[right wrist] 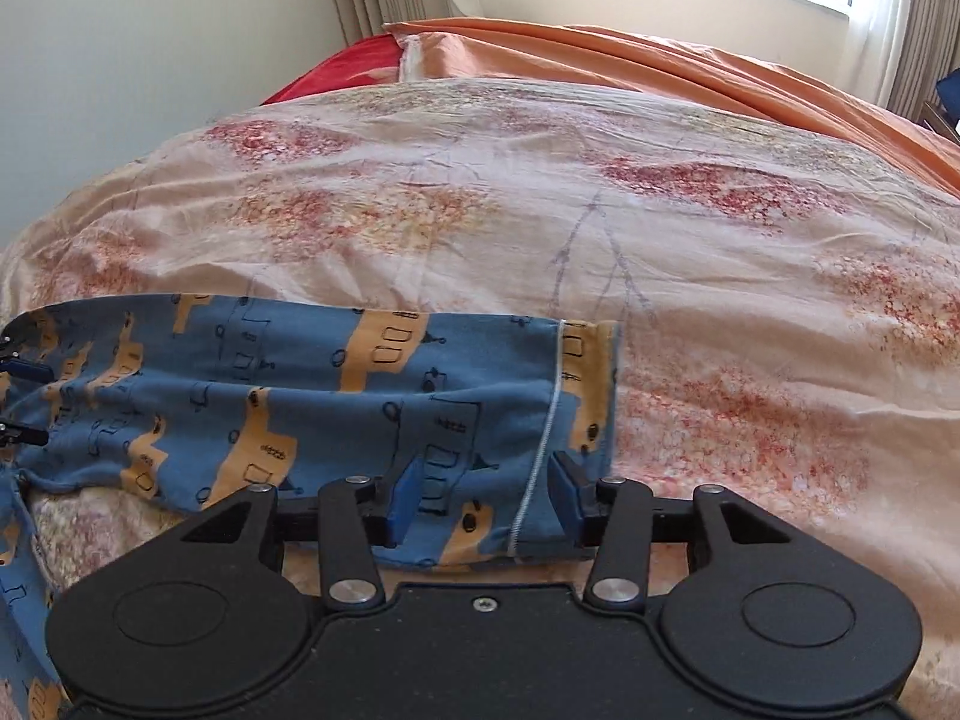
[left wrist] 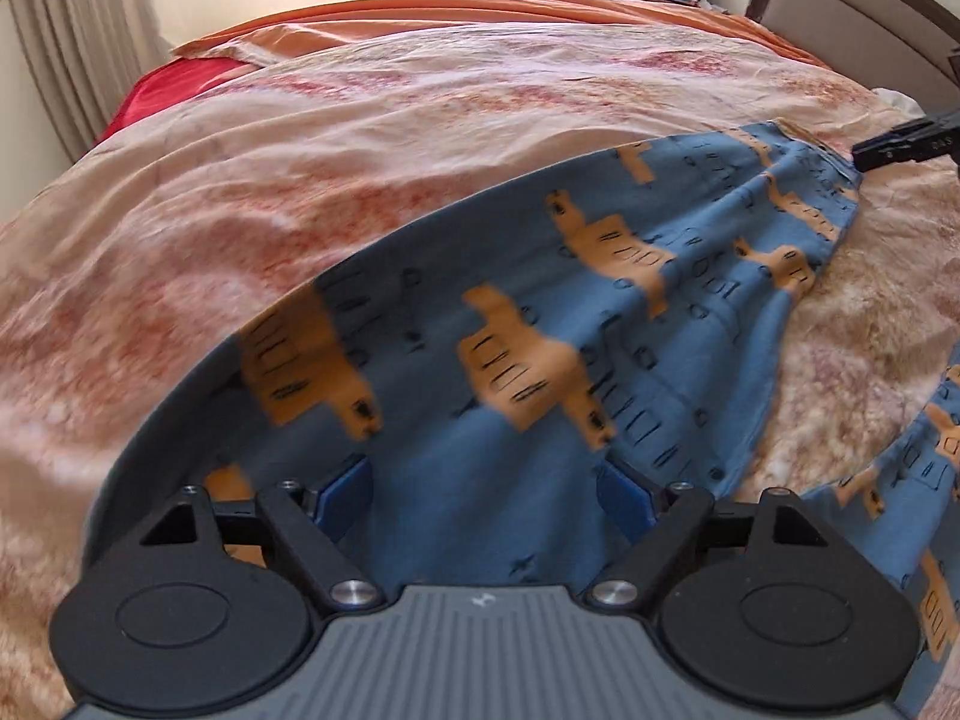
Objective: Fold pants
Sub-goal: 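Lift the pants with both grippers and fold one leg over the other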
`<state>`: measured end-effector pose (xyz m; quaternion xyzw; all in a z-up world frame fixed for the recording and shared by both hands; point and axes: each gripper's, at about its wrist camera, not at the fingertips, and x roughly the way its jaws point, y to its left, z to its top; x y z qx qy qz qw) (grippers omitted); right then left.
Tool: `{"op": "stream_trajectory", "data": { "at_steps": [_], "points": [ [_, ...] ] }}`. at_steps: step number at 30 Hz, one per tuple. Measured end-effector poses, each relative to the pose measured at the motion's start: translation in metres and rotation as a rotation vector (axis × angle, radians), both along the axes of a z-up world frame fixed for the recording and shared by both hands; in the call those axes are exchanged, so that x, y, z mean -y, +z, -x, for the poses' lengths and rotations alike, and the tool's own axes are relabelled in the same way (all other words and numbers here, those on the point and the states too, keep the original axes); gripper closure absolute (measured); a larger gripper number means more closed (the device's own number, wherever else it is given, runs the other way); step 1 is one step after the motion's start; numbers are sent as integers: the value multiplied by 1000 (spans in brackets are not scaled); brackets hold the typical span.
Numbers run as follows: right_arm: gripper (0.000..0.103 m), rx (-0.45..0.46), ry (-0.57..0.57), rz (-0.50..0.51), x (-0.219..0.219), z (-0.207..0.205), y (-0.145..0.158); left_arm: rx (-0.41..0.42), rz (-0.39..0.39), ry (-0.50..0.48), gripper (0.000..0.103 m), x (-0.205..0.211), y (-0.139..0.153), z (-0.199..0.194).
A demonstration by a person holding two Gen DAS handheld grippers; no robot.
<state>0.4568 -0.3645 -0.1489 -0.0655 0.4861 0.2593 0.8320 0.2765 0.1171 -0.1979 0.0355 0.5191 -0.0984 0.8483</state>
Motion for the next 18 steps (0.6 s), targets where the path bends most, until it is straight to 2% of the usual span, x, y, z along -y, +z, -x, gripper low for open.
{"op": "stream_trajectory", "data": {
  "at_steps": [2, 6, 8, 12, 15, 18],
  "points": [
    [45, -7, 36, -28, -16, 15, 3, -2, 23, 89, 17, -34, 4, 14],
    [41, -37, 124, -77, -67, 34, 4, 3, 53, 195, 20, -79, 13, 28],
    [36, -58, 174, -104, -97, 40, 3, 21, 72, 187, 19, -85, 22, 32],
    [32, -73, 282, -110, -158, 47, 1, 93, -1, 131, 14, -83, 42, 38],
    [29, -58, 354, -82, -197, 43, 3, 114, 6, 115, 14, -95, 51, 29],
    [28, -34, 397, -75, -218, 34, 8, 115, -13, 80, 15, -107, 49, 9]
  ]
}}
